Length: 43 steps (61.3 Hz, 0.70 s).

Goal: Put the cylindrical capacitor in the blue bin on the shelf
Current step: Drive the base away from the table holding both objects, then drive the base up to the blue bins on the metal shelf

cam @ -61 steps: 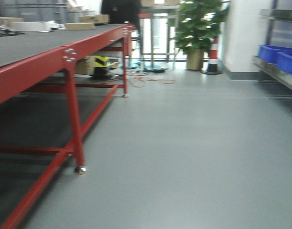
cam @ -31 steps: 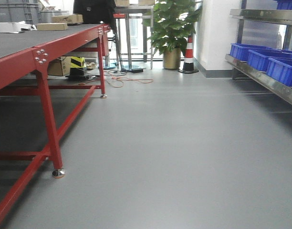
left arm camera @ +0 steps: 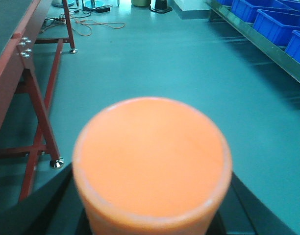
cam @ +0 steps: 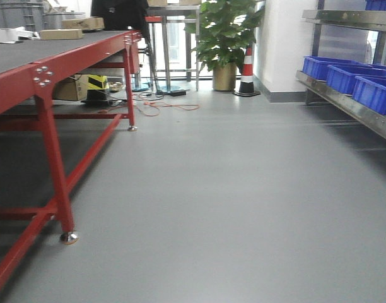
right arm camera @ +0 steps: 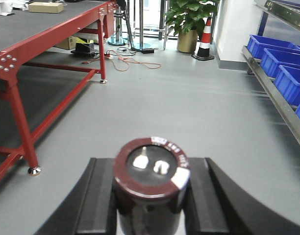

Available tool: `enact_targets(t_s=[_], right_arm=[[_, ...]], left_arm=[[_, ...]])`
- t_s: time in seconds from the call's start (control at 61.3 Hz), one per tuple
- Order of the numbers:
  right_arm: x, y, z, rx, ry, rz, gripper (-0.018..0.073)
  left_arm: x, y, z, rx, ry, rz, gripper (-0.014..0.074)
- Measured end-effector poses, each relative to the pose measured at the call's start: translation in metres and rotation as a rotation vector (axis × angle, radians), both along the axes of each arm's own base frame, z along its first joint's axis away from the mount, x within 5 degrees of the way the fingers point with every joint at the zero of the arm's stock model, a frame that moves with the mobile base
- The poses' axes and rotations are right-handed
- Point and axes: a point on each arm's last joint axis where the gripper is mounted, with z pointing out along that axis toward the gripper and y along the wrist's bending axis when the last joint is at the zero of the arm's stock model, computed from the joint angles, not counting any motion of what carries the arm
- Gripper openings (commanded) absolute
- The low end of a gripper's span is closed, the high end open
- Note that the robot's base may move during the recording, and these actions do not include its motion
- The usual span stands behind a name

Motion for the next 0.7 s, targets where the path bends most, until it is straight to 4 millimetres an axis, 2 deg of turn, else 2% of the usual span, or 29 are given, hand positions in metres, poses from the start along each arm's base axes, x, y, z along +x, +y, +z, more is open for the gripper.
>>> enact_targets(t_s=[0.702], right_arm=[[0.0,0.0,0.0,0.0,0.0,0.0,-0.0162]], left_arm=[[0.0,0.0,0.0,0.0,0.0,0.0,-0.0111]])
